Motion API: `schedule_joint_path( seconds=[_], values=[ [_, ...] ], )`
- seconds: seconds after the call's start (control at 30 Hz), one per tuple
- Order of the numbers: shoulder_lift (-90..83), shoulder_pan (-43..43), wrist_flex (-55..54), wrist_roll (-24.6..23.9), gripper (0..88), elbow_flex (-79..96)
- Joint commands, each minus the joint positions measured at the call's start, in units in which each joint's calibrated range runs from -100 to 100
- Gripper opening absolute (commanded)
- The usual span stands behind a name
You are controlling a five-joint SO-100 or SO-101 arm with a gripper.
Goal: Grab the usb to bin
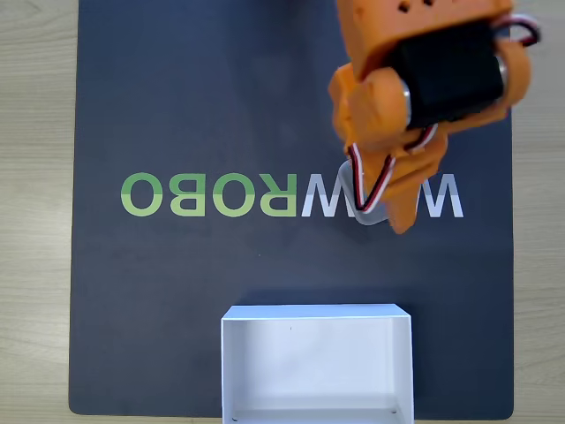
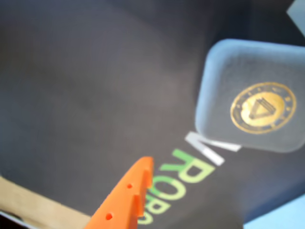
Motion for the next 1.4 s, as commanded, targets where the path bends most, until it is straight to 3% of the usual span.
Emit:
schedule_joint_path(
  seconds=[0.0,0.37,0.77,1.27,1.37],
  values=[
    [1.9,0.0,0.5,0.2,47.0,-1.8],
    [8.2,-2.1,-0.7,0.3,47.0,-2.7],
    [12.6,-2.0,-9.6,0.3,46.9,-2.7],
    [13.8,-2.3,-9.8,0.3,46.7,-3.6],
    [13.8,-2.3,-10.5,0.3,41.9,-3.6]
  ],
)
